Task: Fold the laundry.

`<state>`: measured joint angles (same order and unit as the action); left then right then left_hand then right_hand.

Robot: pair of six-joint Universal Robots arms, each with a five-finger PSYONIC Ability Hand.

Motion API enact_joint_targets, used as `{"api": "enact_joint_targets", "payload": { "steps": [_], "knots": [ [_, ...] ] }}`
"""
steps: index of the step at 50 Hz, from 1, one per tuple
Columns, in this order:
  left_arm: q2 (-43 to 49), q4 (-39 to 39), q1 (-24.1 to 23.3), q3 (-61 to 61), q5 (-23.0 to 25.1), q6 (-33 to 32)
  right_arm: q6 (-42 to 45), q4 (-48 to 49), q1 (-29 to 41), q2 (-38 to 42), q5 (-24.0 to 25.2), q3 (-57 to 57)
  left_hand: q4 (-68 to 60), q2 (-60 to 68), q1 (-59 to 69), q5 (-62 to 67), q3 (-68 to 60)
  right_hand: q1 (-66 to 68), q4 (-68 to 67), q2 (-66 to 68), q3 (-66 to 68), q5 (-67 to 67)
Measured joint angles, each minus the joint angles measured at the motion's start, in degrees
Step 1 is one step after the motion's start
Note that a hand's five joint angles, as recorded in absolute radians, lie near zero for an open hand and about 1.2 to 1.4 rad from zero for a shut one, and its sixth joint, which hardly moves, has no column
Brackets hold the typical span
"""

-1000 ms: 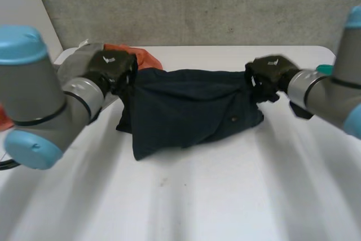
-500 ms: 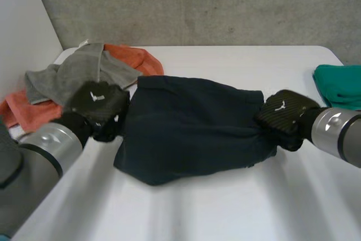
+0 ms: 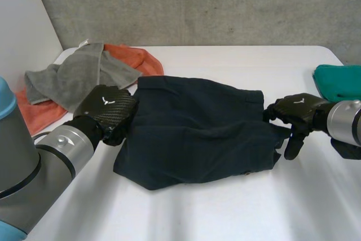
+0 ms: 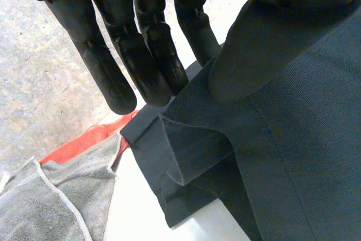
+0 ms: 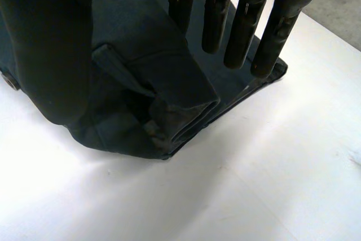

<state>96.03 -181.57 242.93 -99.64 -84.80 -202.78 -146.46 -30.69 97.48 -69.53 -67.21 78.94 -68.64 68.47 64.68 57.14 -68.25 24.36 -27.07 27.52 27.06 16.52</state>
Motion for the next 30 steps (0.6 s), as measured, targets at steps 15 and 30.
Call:
{"api": "enact_joint_targets", "payload": {
  "steps": [15,30],
  "knots": [
    [-2.09,0.33,-0.23,-0.08,-0.04,-0.12,-14.69,-2.53,-0.69,-2.80,4.42,-6.26,0.00,0.00,0.00,0.00,0.00,-1.91,2.17,-1.36,-1.75,-1.76],
    [-4.22,0.45,-0.60,-0.53,-0.02,0.17,-18.29,-2.17,-1.72,-2.12,4.42,-8.97,0.00,0.00,0.00,0.00,0.00,-2.91,3.60,-2.73,-2.91,-3.25]
  ]
}}
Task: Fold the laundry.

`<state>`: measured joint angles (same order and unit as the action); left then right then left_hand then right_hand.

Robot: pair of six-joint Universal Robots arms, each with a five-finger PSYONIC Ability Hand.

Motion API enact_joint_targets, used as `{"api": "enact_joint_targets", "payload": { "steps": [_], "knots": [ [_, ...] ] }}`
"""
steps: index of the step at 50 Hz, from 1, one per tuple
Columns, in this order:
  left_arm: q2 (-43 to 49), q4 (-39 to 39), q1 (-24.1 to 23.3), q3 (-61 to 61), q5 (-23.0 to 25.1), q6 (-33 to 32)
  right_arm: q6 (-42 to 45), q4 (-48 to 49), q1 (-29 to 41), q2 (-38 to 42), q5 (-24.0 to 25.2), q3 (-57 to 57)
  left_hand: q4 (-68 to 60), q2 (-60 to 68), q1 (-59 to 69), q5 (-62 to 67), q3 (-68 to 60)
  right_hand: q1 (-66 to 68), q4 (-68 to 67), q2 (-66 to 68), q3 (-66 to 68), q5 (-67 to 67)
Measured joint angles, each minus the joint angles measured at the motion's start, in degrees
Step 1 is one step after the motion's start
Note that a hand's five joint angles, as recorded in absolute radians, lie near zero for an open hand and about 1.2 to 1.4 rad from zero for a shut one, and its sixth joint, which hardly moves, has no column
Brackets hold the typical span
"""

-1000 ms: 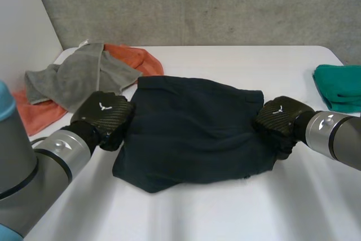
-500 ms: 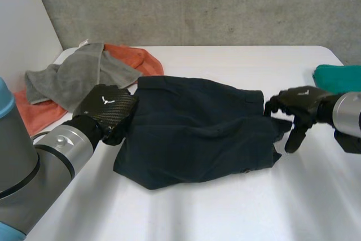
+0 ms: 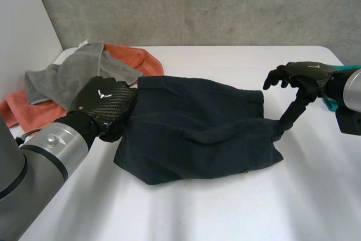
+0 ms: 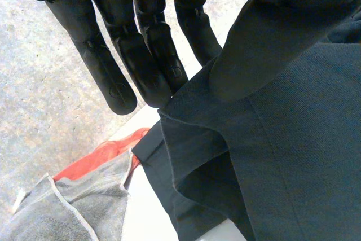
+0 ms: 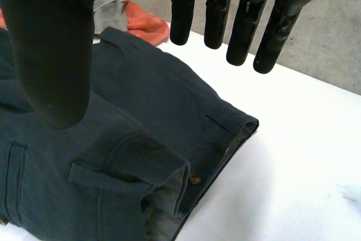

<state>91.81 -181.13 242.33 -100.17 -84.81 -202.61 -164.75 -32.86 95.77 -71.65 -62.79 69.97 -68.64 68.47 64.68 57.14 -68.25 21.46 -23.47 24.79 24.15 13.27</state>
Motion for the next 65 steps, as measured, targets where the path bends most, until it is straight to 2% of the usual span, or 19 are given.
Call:
{"api": "enact_joint_targets", "payload": {
  "steps": [12,13,15,17,18,20,22,28,31,33,35,39,46,49,55,60,65],
  "knots": [
    [0.09,-0.11,-0.50,-0.08,0.01,0.07,-0.80,2.02,0.70,0.96,-0.12,6.63,-0.01,0.00,0.00,0.00,0.00,0.25,-0.19,0.27,0.33,0.25],
    [0.19,-0.15,-0.50,-0.13,0.02,0.08,-0.77,2.46,0.89,1.27,-0.26,6.98,-0.02,0.00,0.00,0.00,0.00,2.95,-3.66,2.90,3.24,3.81],
    [0.52,-0.25,-0.48,-0.28,0.02,0.09,-0.70,4.73,1.80,2.95,-1.21,7.98,-0.03,0.00,0.00,0.00,0.00,16.28,-18.54,18.89,17.98,17.80],
    [0.72,-0.28,-0.46,-0.36,0.01,0.10,-0.66,5.99,2.20,3.73,-1.89,8.10,-0.05,0.00,0.00,0.00,0.00,16.28,-18.54,18.89,17.98,17.80],
    [0.94,-0.25,-0.42,-0.43,-0.01,0.11,-0.59,7.49,2.59,4.45,-2.66,8.03,-0.15,0.00,0.00,0.00,0.00,32.20,-38.14,38.17,38.01,36.55],
    [1.18,-0.17,-0.34,-0.51,-0.03,0.11,-0.33,9.28,2.99,5.01,-3.66,7.69,-0.19,0.00,0.00,0.00,0.00,35.33,-44.06,42.67,42.79,42.31],
    [1.22,-0.06,-0.32,-0.56,-0.03,0.11,0.16,9.89,3.12,4.91,-3.99,7.59,-0.19,0.00,0.00,0.00,0.00,35.33,-44.33,42.67,42.86,42.48],
    [-0.83,3.30,-0.42,-1.53,0.20,-0.46,14.55,9.26,3.13,-3.96,-5.16,9.96,-0.19,0.00,0.00,0.00,0.00,35.33,-44.53,42.67,43.27,42.48],
    [-4.05,8.65,-0.51,-2.68,0.58,-1.25,27.37,4.86,2.76,-10.65,-5.45,14.91,-0.19,0.00,0.00,0.00,0.00,35.33,-44.54,42.67,43.51,42.48],
    [-5.05,10.56,-0.56,-3.17,0.72,-1.48,30.35,3.54,2.70,-11.88,-5.54,16.47,-0.19,0.00,0.00,0.00,0.00,35.33,-44.55,42.67,43.51,42.48],
    [-7.28,15.49,-0.84,-4.90,1.06,-2.02,37.43,-0.21,2.60,-14.22,-5.76,21.07,-0.19,0.00,0.00,0.00,0.00,35.33,-44.55,42.67,43.51,42.48],
    [-8.82,19.81,-2.20,-7.62,1.43,-2.68,43.00,-4.81,2.52,-15.13,-5.76,27.21,-0.20,0.00,0.00,0.00,0.00,35.33,-44.56,42.67,43.51,42.48],
    [-7.38,20.93,-4.56,-10.70,1.47,-5.86,44.93,-7.20,2.51,-14.35,-5.27,32.40,-0.20,0.00,0.00,0.00,0.00,35.33,-44.56,42.67,43.51,42.97],
    [-4.21,19.28,-4.89,-10.75,1.25,-8.55,44.47,-5.09,2.71,-13.26,-5.27,32.35,-0.20,0.00,0.00,0.00,0.00,35.33,-44.56,42.67,43.51,43.00],
    [5.41,10.88,-4.41,-6.29,-0.42,-10.98,41.49,3.63,3.28,-7.03,-6.12,28.28,-0.20,0.00,0.00,0.00,0.00,35.33,-44.56,42.67,43.51,43.00],
    [13.93,1.84,-4.16,2.27,-4.17,-11.37,35.09,10.12,6.17,0.79,-8.32,19.29,-0.23,0.07,0.00,0.00,-0.08,35.33,-44.56,42.67,43.52,43.30],
    [23.13,-7.17,-4.01,17.18,-9.35,-11.54,29.64,15.22,10.79,7.28,-13.77,4.73,-0.24,0.10,0.00,0.00,-0.09,35.33,-44.57,42.67,43.52,43.38]
  ]
}}
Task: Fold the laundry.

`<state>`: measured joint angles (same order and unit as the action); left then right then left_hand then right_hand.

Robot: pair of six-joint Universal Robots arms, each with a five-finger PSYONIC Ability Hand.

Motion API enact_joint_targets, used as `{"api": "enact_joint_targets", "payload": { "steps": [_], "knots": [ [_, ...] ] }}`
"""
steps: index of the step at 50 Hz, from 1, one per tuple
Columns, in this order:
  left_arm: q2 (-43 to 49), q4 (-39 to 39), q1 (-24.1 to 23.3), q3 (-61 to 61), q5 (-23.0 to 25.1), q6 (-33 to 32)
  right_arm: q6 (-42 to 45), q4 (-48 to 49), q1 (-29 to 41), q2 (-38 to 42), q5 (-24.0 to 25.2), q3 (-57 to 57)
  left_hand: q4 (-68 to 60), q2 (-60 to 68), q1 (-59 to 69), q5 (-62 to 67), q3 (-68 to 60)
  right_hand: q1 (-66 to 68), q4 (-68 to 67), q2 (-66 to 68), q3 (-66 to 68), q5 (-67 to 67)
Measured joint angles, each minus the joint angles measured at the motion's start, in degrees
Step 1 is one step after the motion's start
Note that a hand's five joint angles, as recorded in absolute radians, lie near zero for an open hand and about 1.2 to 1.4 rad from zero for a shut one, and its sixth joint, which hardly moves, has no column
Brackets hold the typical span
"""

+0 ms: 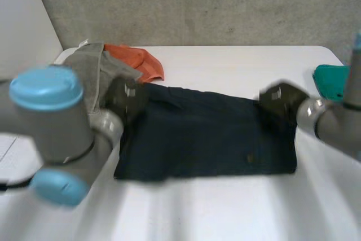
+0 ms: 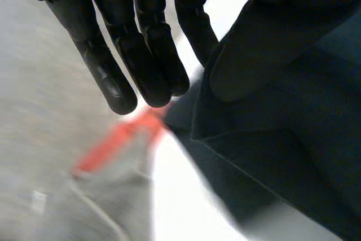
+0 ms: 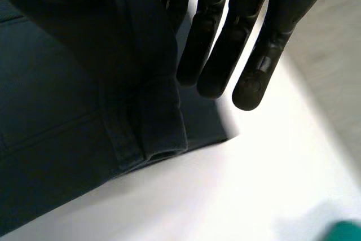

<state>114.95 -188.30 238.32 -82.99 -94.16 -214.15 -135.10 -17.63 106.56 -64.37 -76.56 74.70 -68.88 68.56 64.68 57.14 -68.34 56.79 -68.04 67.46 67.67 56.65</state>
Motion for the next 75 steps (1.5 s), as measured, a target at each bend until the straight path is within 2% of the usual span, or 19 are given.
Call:
{"api": "enact_joint_targets", "payload": {
  "steps": [3,7,11,13,17,29,37,43,52,58,60,65,71,72,73,74,75],
  "knots": [
    [3.33,-3.65,0.08,7.34,-1.86,-0.06,-2.16,5.80,1.83,2.03,-2.93,-8.20,-0.02,0.04,0.04,0.00,-0.05,0.00,-0.02,0.09,0.04,0.14],
    [5.84,-13.53,0.80,20.91,-3.70,-0.26,-4.47,20.72,2.80,1.86,-5.05,-15.59,-0.02,0.09,0.06,0.00,-0.09,0.00,-0.04,0.13,0.11,0.14],
    [5.38,-22.79,1.34,27.07,-4.48,-0.34,-6.03,37.86,3.12,-0.27,-6.17,-18.68,-0.02,0.09,0.06,0.00,-0.09,0.00,-0.04,0.13,0.11,0.14],
    [4.33,-27.76,1.46,28.41,-4.67,-0.37,-6.35,42.87,3.21,-1.15,-6.39,-18.83,-0.02,0.09,0.06,0.00,-0.09,0.00,-0.05,0.13,0.11,0.14],
    [2.32,-31.78,1.36,26.56,-4.62,-0.32,-6.48,45.16,3.46,-1.91,-6.52,-17.74,-0.02,0.09,0.06,0.00,-0.09,0.00,-0.05,0.13,0.11,0.18],
    [1.20,-29.44,0.05,6.11,-4.06,-0.08,-6.41,39.04,3.83,-0.15,-6.39,-4.87,-0.02,0.10,0.06,0.00,-0.10,0.00,-0.04,0.13,0.11,0.27],
    [3.38,-24.78,-1.91,-6.63,-3.94,-0.19,-5.90,26.35,3.56,3.65,-5.97,4.08,-0.02,0.10,0.06,0.00,-0.09,0.00,-0.05,0.13,0.11,0.29],
    [-0.91,-20.05,-3.01,-13.64,-3.73,-0.20,-4.63,16.37,3.20,2.34,-5.37,9.09,-0.02,0.10,0.06,0.00,-0.10,0.00,-0.05,0.13,0.11,0.29],
    [-17.87,-6.56,-5.08,-22.61,-0.69,-0.31,6.43,-2.05,2.75,-11.02,-5.14,19.26,-0.02,0.10,0.06,0.00,-0.10,0.00,-0.05,0.13,0.11,0.29],
    [-27.31,7.87,-6.59,-25.16,2.09,-0.19,13.33,-11.21,1.51,-19.01,-5.18,24.81,-0.03,0.10,0.06,0.00,-0.10,0.00,-0.05,0.13,0.11,0.29],
    [-30.33,15.68,-7.95,-25.64,3.09,0.01,15.57,-14.70,0.19,-22.66,-4.90,27.22,-0.03,0.10,0.06,0.00,-0.10,0.00,-0.05,0.13,0.11,0.29],
    [-31.90,24.54,-10.18,-26.02,3.90,0.16,16.58,-16.72,-1.31,-24.92,-3.64,29.25,-0.03,0.10,0.06,0.00,-0.10,0.00,-0.05,0.13,0.11,0.29],
    [-28.29,26.17,-10.90,-25.23,4.41,-0.12,16.57,-16.63,-2.50,-25.05,-1.36,30.55,1.09,-1.02,-1.30,-1.02,1.01,0.00,-0.05,0.13,0.11,0.29],
    [-27.21,25.77,-10.82,-24.62,4.61,-0.19,16.54,-16.49,-2.68,-24.97,-1.20,30.58,12.97,-14.02,-13.78,-12.63,12.75,0.00,-0.05,0.13,0.11,0.29],
    [-25.86,24.90,-10.63,-23.60,4.85,-0.27,16.51,-16.03,-3.14,-24.78,-0.93,30.59,28.84,-29.86,-31.95,-28.42,28.19,0.00,-0.05,0.13,0.11,0.28],
    [-25.04,24.25,-10.48,-22.90,4.98,-0.31,16.48,-15.72,-3.45,-24.64,-0.81,30.59,37.44,-38.35,-41.25,-37.02,37.82,0.00,-0.05,0.13,0.11,0.28],
    [-24.28,23.56,-10.29,-22.21,5.09,-0.32,16.48,-15.49,-3.63,-24.53,-0.74,30.59,43.10,-42.68,-45.10,-42.45,42.15,0.00,-0.05,0.13,0.11,0.29]
  ]
}}
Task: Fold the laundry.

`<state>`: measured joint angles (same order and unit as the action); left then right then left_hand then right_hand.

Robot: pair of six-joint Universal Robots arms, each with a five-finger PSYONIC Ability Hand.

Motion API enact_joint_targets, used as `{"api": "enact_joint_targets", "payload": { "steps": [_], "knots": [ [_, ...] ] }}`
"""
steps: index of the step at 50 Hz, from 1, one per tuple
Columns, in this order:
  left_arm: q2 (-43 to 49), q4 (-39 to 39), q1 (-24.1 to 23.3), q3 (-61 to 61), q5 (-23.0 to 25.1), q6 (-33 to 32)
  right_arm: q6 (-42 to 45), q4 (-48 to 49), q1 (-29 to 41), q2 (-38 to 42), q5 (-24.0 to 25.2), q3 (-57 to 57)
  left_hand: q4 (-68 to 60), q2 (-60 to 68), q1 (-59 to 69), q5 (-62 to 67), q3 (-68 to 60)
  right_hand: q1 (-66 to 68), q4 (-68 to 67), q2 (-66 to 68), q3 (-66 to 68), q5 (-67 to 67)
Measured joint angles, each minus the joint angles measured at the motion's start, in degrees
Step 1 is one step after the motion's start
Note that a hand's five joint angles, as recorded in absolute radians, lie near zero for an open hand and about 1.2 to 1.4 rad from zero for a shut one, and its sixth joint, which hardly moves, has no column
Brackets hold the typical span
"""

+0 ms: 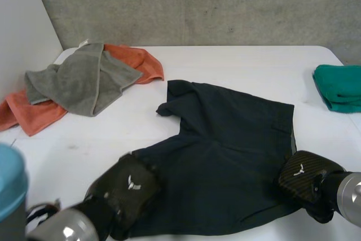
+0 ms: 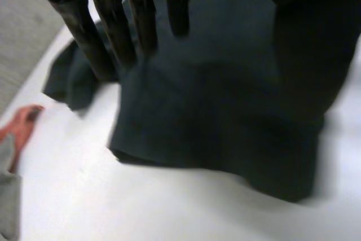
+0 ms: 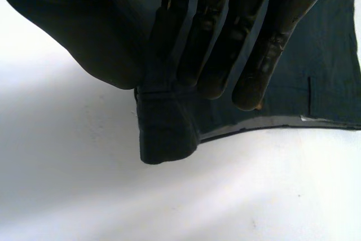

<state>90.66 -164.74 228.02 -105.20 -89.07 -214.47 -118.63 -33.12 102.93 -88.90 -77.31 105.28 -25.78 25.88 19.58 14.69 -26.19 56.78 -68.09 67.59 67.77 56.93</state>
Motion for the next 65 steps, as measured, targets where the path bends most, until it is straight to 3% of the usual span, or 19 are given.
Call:
{"api": "enact_joint_targets", "payload": {
  "steps": [1,2,5,10,15,20,31,35,39,41,42,43,44,46,51,59,63,64,65],
  "knots": [
    [0.89,-0.99,0.27,0.87,0.12,0.01,-0.01,0.24,-0.17,0.14,0.04,0.00,0.00,0.00,0.00,0.00,0.00,0.00,0.00,0.00,0.00,0.00],
    [2.89,-3.76,1.18,2.95,0.31,0.09,-0.04,1.01,-0.61,0.62,0.12,-0.02,10.45,-10.54,-6.86,-9.81,10.59,0.00,0.00,0.00,0.00,0.00],
    [5.84,-8.61,3.03,6.00,0.52,0.28,-0.09,2.10,-1.01,1.40,0.11,-0.03,12.52,-12.43,-6.96,-11.70,12.56,0.00,0.00,0.00,0.00,0.00],
    [14.57,-21.23,7.66,13.90,0.76,1.28,-0.22,4.14,-1.29,2.76,-0.02,0.06,10.98,-10.77,-5.10,-9.93,11.29,0.00,0.00,0.00,0.00,0.00],
    [26.37,-26.97,9.90,23.92,1.64,4.33,-0.42,5.82,-1.26,3.74,-0.16,0.30,7.68,-7.94,-1.44,-6.54,8.29,0.00,0.00,0.00,0.00,0.00],
    [36.60,-27.29,11.69,33.39,3.90,8.61,-0.74,7.13,-1.27,4.87,-0.23,0.44,6.34,-6.49,-0.37,-5.10,6.92,0.00,0.00,0.00,0.00,0.00],
    [53.67,-24.17,14.12,51.21,14.47,19.04,-1.20,9.72,-1.45,6.31,-0.38,1.56,-4.44,4.07,10.70,5.56,-3.78,0.59,0.00,0.00,0.00,0.00],
    [57.23,-23.04,14.12,55.15,14.95,19.71,-1.25,10.39,-1.56,6.30,-0.43,2.07,-6.29,5.96,12.56,7.40,-5.65,0.72,0.00,0.00,0.00,0.00],
    [60.65,-21.60,14.07,59.01,14.05,19.65,-1.53,11.06,-1.71,6.29,-0.45,2.55,-23.38,23.29,31.06,24.17,-22.83,0.72,0.00,0.00,0.00,0.00],
    [61.22,-21.31,14.06,59.68,13.52,19.55,-1.64,11.20,-1.73,6.29,-0.45,2.62,-23.38,23.29,31.06,24.17,-22.83,0.72,0.00,0.00,0.00,0.00],
    [62.10,-20.88,14.02,60.74,11.92,19.15,-1.69,11.27,-1.75,6.29,-0.45,2.65,-35.91,35.73,42.08,36.44,-35.20,0.72,0.00,0.00,0.00,0.00],
    [62.10,-20.88,14.02,60.74,11.92,19.15,-1.69,11.27,-1.75,6.29,-0.45,2.65,-35.91,35.73,42.08,36.44,-35.20,0.72,0.00,0.00,0.00,0.00],
    [62.46,-20.58,13.95,61.22,9.13,17.92,-2.25,11.60,-1.83,6.28,-0.41,2.81,-42.31,42.12,44.54,41.51,-41.34,0.72,0.00,0.00,0.00,0.00],
    [62.28,-20.52,13.90,61.13,7.72,17.01,-2.34,11.63,-1.83,6.27,-0.40,2.82,-42.66,42.37,44.54,41.51,-41.66,0.72,0.00,0.00,0.00,0.00],
    [57.12,-21.76,13.26,55.39,1.21,6.90,-2.96,11.84,-1.89,6.21,-0.29,2.65,-42.83,42.40,44.54,41.51,-41.79,0.72,0.00,0.00,0.00,0.00],
    [48.13,-28.20,11.27,43.00,-0.32,-7.31,-3.43,12.80,-1.54,6.15,-0.15,2.30,-42.84,42.41,44.54,41.51,-41.79,0.72,0.00,0.00,0.00,0.00],
    [45.42,-32.87,10.29,37.67,-0.33,-12.46,-4.39,14.11,-1.24,6.12,-0.08,2.05,-36.31,36.11,40.47,36.72,-35.67,0.72,0.00,0.00,0.00,0.00],
    [45.21,-33.89,10.03,36.62,-0.38,-13.41,-4.92,14.61,-1.18,6.12,-0.06,1.90,-14.60,14.44,16.59,15.59,-14.48,0.72,0.00,0.00,0.00,0.00],
    [45.21,-34.07,9.96,36.42,-0.40,-13.57,-5.12,14.78,-1.16,6.12,-0.06,1.84,-14.60,14.44,16.59,15.59,-14.48,0.72,0.00,0.00,0.00,0.00]
  ]
}}
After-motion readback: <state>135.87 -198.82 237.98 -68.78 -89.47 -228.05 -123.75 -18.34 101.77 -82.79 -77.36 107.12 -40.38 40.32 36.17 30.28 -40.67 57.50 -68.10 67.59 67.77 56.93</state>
